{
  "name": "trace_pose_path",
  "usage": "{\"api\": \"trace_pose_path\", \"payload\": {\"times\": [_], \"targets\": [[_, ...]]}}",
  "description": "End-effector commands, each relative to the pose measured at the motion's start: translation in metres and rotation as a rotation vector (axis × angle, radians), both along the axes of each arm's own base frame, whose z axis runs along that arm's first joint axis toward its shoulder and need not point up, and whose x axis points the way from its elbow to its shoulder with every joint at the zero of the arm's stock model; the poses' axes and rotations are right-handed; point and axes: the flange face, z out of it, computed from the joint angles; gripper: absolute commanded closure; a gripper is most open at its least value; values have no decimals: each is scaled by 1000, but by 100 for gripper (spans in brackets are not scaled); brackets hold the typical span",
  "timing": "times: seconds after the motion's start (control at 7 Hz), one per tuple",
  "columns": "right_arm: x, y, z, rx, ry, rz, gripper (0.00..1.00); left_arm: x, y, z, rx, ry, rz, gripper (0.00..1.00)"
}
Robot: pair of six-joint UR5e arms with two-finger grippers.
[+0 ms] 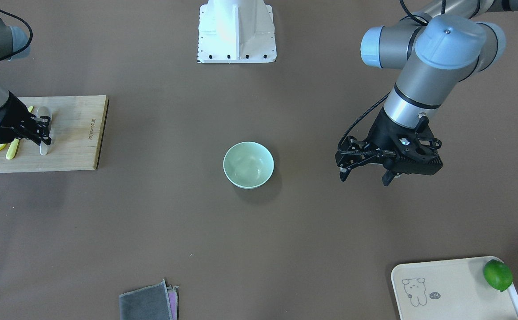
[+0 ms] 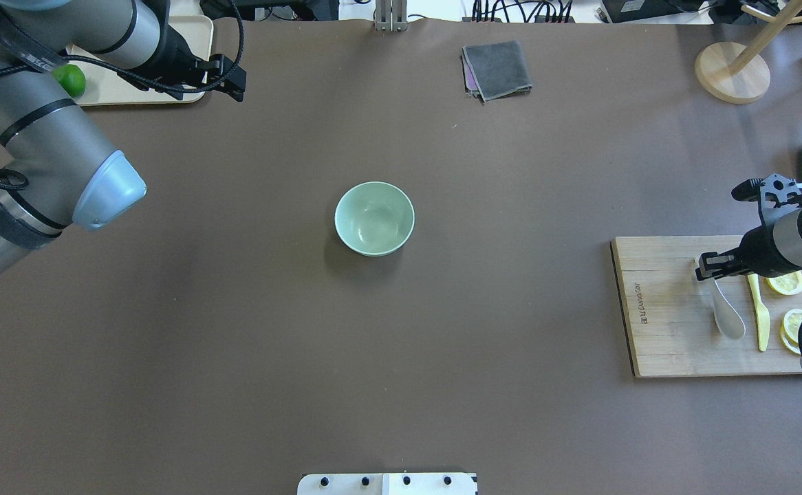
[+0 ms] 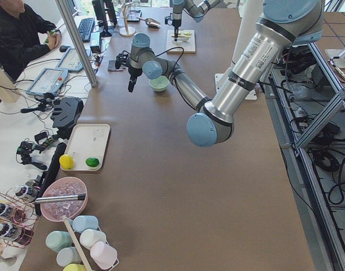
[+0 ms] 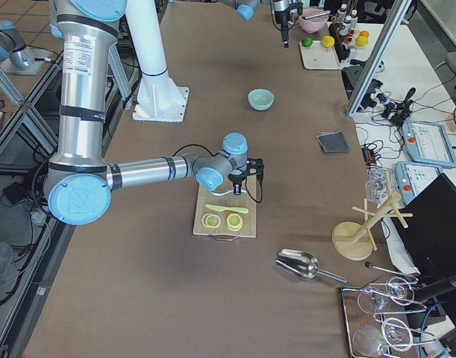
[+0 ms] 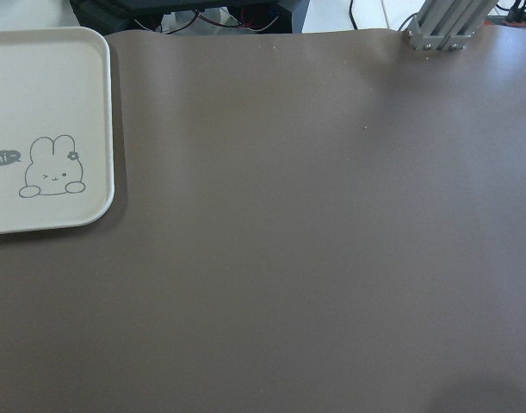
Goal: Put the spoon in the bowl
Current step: 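Grasp the white spoon on the cutting board with the right gripper and lift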
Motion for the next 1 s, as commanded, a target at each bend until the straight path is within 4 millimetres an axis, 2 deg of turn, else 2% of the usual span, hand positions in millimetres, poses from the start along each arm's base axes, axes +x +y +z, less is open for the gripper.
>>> {"api": "trace_pose_path", "payload": {"times": [0.0, 0.14, 0.29, 0.43, 0.57, 0.86], "targets": [[-2, -1, -22, 21, -37, -10, 100, -1, 1, -1, 3, 3, -1, 2], [16, -8, -42, 11, -94, -4, 100, -1, 1, -1, 3, 3, -1, 2], [47, -28, -65, -22, -198, -1, 100, 0, 1, -1, 1, 5, 1, 2], [50, -48, -94, -21, -249, -7, 100, 0, 3, -2, -9, 18, 19, 2], [35, -75, -129, -26, -253, 13, 100, -1, 3, -2, -11, 21, 22, 2], [-8, -118, -220, -216, -345, 184, 100, -2, 2, 6, -20, 13, 21, 2]]}}
